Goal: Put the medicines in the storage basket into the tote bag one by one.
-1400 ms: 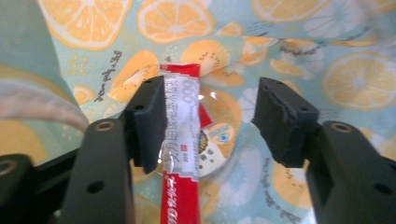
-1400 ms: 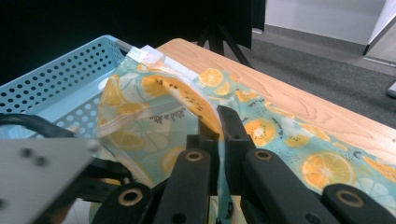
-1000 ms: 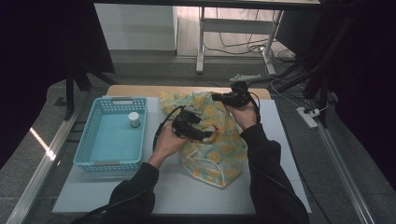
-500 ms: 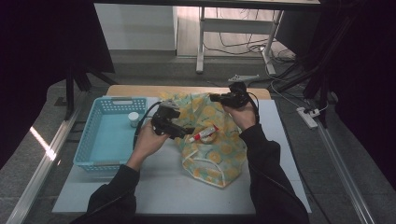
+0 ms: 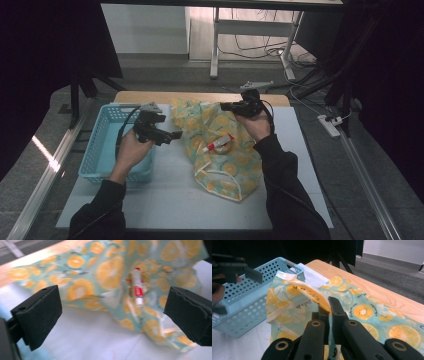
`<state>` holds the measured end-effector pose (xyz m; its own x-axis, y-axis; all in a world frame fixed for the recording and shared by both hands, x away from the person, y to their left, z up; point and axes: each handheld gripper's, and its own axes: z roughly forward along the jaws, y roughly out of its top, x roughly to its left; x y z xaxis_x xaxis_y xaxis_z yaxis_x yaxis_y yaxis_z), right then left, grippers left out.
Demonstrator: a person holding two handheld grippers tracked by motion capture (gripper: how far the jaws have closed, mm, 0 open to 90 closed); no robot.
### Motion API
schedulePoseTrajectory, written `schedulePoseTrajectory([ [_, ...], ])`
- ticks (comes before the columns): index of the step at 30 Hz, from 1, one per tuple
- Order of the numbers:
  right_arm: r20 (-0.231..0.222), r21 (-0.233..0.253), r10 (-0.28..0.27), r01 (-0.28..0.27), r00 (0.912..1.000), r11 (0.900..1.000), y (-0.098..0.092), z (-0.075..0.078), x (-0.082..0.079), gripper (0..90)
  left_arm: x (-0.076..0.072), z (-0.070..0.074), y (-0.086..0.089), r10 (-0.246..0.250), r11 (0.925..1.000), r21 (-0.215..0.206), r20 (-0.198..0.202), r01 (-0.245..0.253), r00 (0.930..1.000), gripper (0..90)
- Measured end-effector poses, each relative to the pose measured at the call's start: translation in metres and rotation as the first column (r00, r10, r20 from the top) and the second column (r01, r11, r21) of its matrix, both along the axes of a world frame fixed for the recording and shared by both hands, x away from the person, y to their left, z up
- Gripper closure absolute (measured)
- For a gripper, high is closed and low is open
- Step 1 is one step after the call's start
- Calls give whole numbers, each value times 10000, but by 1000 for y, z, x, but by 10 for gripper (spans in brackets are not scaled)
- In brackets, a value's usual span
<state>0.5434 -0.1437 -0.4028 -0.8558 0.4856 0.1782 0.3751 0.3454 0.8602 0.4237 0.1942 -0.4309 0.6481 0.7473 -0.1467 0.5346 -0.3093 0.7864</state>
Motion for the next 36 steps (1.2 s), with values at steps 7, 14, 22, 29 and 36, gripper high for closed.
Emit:
schedulePoseTrajectory([
  [7,35,19,76,-76,10000,10000,2,1,-2,894,2,-4,39,1102,9935,305,-133,-1097,9938,15],
  [14,52,14,70,-70,10000,10000,1,1,-1,894,11,-18,69,2483,9666,774,-475,-2442,9675,0],
  [22,52,3,53,-53,10000,10000,0,2,-1,894,29,-39,86,2835,9556,1131,-1034,-2720,9534,0],
  [29,41,8,64,-64,10000,10000,0,2,-1,894,47,-57,82,3012,9400,2140,-1543,-2658,9410,0],
  [36,46,23,43,-43,10000,10000,-2,2,-1,894,60,-67,78,3215,9224,2829,-1846,-2631,9287,43],
])
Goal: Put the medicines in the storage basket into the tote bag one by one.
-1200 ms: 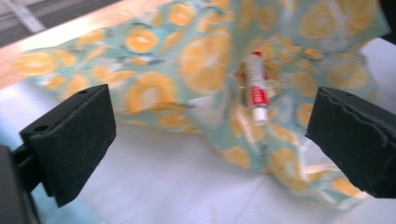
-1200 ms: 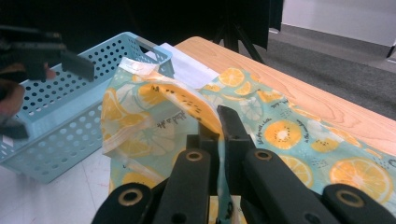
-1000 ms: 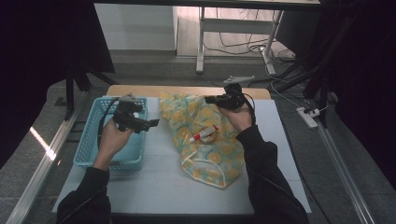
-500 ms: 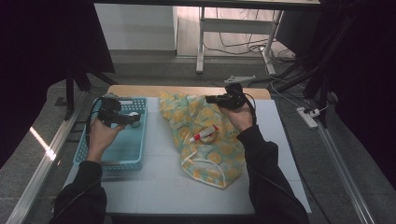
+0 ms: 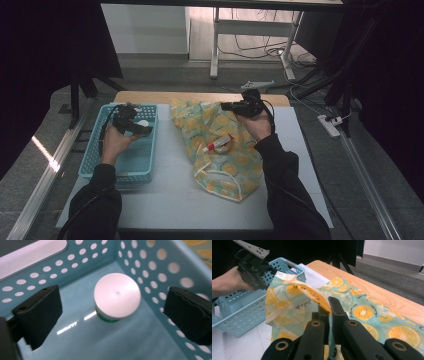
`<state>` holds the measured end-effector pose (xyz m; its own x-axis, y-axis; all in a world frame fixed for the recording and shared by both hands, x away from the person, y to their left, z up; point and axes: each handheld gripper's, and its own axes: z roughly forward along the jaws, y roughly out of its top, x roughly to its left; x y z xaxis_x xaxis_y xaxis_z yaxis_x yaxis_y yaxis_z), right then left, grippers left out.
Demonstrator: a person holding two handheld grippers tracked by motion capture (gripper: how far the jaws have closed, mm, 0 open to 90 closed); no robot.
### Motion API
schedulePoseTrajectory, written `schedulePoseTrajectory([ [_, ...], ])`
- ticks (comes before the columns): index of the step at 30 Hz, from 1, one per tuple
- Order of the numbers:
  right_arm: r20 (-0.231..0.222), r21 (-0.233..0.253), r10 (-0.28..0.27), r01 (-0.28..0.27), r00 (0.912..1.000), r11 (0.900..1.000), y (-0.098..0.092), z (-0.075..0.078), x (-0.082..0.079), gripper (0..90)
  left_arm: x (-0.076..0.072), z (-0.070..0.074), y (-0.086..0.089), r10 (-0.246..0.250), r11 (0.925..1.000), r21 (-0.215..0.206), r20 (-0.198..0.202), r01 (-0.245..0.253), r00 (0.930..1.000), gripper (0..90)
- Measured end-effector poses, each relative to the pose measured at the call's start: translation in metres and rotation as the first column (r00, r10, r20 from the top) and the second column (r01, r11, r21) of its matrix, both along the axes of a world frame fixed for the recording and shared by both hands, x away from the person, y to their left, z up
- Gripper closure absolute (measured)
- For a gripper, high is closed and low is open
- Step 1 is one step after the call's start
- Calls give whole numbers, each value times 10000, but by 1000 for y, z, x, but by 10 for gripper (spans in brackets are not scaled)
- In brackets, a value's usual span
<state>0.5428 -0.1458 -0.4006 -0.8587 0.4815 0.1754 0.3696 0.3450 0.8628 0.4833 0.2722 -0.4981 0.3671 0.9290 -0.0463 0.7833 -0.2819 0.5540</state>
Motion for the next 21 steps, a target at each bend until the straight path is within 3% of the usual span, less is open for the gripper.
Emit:
schedulePoseTrajectory([
  [2,6,4,8,-8,10000,10000,0,0,0,894,2,-1,-1,-58,9997,256,-40,59,10000,84],
  [10,15,14,21,-21,10000,10000,0,0,0,894,3,0,-1,-249,9997,86,19,248,9997,330],
  [15,19,26,20,-20,10000,10000,0,0,0,894,4,-2,-2,-326,9993,162,-141,328,9994,400],
  [17,21,26,19,-19,10000,10000,0,0,0,894,4,-1,-2,-309,9994,177,-125,311,9994,496],
  [21,22,34,17,-17,10000,10000,0,0,0,894,3,0,-4,-325,9990,306,-186,331,9993,506],
])
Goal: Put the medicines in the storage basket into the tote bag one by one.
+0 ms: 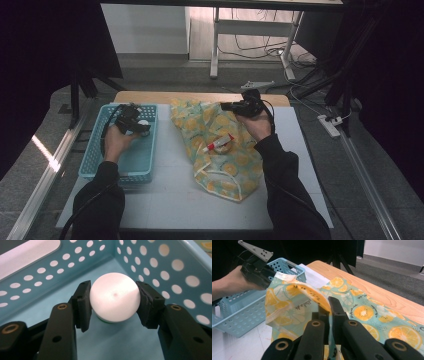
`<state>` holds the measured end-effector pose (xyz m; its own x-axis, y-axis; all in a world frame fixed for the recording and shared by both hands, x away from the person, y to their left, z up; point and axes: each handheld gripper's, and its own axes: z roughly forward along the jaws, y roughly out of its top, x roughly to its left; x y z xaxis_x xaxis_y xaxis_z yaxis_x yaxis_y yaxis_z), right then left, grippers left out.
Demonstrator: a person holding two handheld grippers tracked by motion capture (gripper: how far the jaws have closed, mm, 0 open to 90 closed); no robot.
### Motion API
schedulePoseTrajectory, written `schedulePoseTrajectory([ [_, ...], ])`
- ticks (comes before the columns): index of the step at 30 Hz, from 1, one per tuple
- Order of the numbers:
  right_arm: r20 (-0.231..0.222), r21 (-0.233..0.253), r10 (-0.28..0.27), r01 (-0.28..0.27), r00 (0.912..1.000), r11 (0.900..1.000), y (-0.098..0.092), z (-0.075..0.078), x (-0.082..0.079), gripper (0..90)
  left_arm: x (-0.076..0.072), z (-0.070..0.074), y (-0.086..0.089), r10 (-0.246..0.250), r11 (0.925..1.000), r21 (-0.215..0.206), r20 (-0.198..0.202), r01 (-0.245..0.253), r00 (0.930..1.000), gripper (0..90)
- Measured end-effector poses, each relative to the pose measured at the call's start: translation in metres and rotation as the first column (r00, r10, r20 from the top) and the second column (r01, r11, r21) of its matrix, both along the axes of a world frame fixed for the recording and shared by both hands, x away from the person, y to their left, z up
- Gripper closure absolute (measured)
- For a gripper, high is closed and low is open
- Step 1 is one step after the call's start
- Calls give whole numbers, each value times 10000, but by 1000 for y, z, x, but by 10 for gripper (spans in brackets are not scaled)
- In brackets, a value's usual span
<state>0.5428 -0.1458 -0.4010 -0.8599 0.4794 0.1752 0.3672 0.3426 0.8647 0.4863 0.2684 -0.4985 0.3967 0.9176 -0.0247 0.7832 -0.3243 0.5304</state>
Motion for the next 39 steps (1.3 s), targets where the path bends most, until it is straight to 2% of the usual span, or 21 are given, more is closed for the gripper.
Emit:
schedulePoseTrajectory([
  [7,10,-2,2,-2,10000,10000,0,0,-1,894,-4,4,0,-8,10000,-27,-174,7,9998,509],
  [11,2,-2,-11,11,10000,10000,0,0,-1,894,-11,11,2,-52,9997,-225,122,55,9999,509],
  [16,9,8,-13,13,10000,10000,0,0,-1,893,-19,26,4,-93,9984,-560,362,113,9993,509],
  [23,15,16,-10,10,10000,10000,1,0,-1,894,-33,51,1,-327,9960,-798,821,393,9961,510],
  [26,14,20,-13,13,10000,10000,0,0,-1,894,-40,62,-2,-465,9956,-769,990,542,9940,510],
  [32,23,8,-17,17,10000,10000,0,1,-2,894,-53,83,-14,-834,9882,-1179,1250,982,9886,510],
  [35,32,8,-16,16,10000,10000,1,1,-2,894,-58,93,-24,-1152,9832,-1271,1246,1310,9855,510],
  [39,5,4,-32,32,10000,10000,1,0,-1,894,-63,102,-44,-1779,9729,-1251,1318,1943,9752,510],
])
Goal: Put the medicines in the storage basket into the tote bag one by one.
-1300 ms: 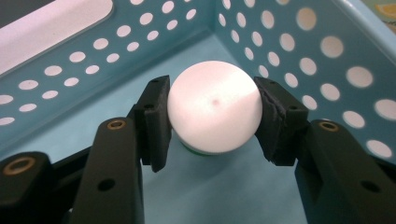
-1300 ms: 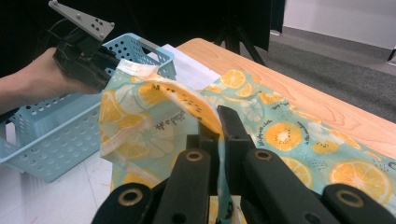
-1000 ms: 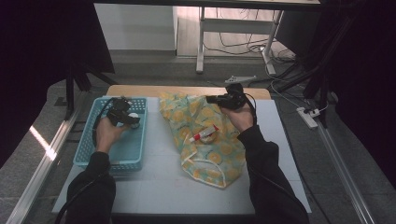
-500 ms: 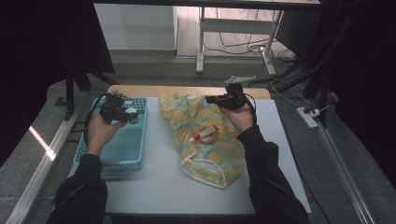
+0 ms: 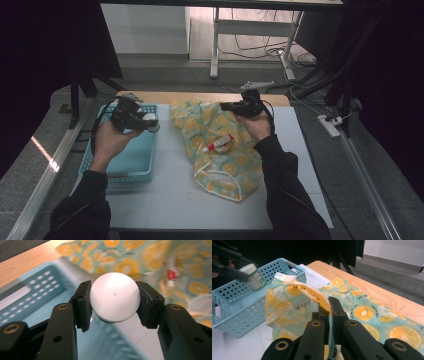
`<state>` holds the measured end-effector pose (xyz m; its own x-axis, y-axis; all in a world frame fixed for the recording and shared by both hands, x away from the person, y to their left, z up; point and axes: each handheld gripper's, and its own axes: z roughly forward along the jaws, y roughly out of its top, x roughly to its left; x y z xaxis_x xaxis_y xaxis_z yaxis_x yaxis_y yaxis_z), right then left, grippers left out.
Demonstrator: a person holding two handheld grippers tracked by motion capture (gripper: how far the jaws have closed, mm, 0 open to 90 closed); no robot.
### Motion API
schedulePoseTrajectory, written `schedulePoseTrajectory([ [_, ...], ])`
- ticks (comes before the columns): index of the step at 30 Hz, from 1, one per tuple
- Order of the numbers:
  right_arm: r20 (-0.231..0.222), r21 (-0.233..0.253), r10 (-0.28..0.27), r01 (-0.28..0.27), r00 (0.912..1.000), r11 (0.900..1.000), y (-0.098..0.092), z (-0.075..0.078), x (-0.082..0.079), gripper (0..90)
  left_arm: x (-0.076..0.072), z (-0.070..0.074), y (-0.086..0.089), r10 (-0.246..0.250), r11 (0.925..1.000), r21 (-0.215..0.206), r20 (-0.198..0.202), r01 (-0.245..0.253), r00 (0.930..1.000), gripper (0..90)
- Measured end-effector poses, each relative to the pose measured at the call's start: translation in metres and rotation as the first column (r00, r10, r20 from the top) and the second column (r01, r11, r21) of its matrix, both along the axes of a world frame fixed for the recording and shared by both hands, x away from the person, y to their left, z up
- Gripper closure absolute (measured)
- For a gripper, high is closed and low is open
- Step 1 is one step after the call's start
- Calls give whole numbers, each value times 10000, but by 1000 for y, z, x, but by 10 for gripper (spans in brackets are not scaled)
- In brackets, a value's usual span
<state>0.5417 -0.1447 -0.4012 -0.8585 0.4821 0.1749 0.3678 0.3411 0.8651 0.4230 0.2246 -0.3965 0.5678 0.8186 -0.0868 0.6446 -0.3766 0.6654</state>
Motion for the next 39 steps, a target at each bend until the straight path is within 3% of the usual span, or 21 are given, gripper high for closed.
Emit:
schedulePoseTrajectory([
  [6,-26,-11,-23,23,10000,10000,0,-1,0,894,-4,8,-32,-874,9961,-120,19,874,9962,510],
  [13,-45,-12,-108,108,9999,9999,-1,-1,2,894,-2,5,-71,-1855,9825,-192,-32,1854,9826,510],
  [21,-60,2,-193,193,9998,9998,-3,-1,4,894,5,-5,-117,-2743,9611,-374,-117,2737,9616,510],
  [26,-39,-18,-205,205,9998,9998,-3,1,5,894,8,-14,-148,-3311,9432,-358,-131,3304,9435,509],
  [30,-18,-59,-247,247,9997,9997,-4,1,6,894,11,-23,-172,-3625,9318,-264,-144,3621,9319,509],
  [33,-16,-81,-308,308,9995,9995,-6,0,8,894,14,-30,-187,-3749,9270,-207,-129,3746,9270,509],
  [37,-25,-103,-369,369,9993,9993,-9,-1,9,894,20,-40,-205,-3841,9232,-135,-73,3840,9232,509],
  [39,-16,-113,-393,393,9992,9992,-10,-1,10,894,22,-45,-212,-3805,9248,-78,-7,3805,9248,509],
])
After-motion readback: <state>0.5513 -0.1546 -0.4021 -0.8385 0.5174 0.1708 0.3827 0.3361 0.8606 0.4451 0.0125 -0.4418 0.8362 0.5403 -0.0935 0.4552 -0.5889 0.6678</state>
